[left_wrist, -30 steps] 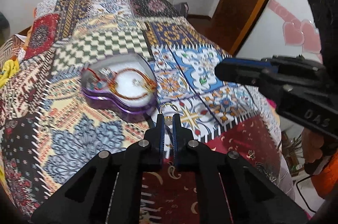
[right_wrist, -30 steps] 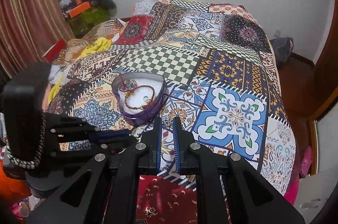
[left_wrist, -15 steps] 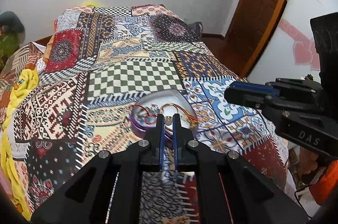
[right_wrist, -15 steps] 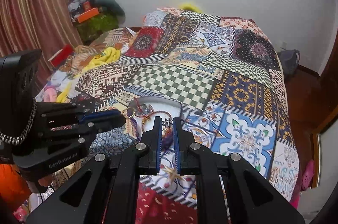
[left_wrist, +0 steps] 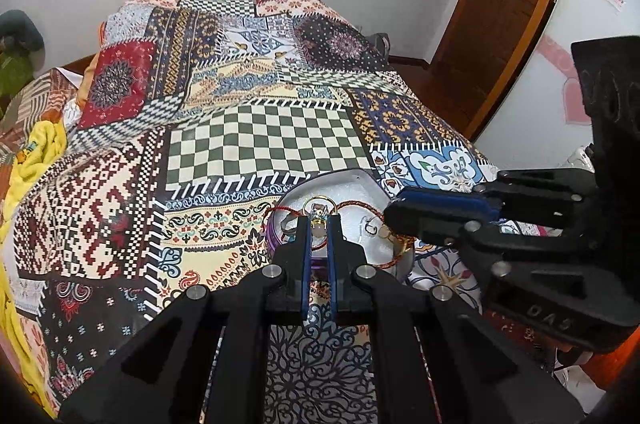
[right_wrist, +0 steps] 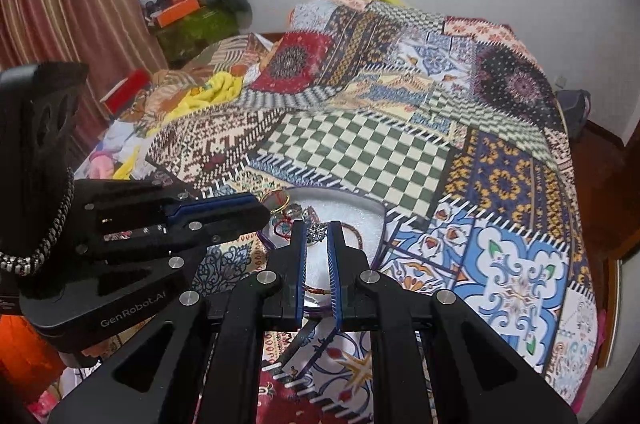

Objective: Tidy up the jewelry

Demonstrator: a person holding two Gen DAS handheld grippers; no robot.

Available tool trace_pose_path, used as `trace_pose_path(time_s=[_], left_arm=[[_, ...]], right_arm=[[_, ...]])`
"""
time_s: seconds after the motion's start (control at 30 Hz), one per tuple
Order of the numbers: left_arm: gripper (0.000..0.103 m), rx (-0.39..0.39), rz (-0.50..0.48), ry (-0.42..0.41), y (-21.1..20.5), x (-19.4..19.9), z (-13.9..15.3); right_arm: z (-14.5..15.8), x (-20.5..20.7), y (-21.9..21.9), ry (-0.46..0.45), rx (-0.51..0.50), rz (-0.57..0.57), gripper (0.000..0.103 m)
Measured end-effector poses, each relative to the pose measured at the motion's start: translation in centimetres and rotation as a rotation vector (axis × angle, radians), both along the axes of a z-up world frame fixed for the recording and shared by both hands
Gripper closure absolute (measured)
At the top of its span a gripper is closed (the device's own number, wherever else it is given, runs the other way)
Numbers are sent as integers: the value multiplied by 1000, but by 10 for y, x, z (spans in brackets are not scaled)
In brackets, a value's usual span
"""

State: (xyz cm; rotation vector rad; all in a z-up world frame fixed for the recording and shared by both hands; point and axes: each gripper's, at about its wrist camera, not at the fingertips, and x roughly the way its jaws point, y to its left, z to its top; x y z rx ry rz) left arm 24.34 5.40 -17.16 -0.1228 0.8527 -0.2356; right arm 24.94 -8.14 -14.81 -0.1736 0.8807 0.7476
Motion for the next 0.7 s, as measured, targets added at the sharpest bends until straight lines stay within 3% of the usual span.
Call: trace_pose_path(time_s=[0.37,0.7], left_arm=[[98,-16,0,31,2,9,-11],[95,-16,10,31,5,4,-5]], right_arm=[[-26,11,7,71,-64,8,94],[-29,8,9,61,-108,8,94]])
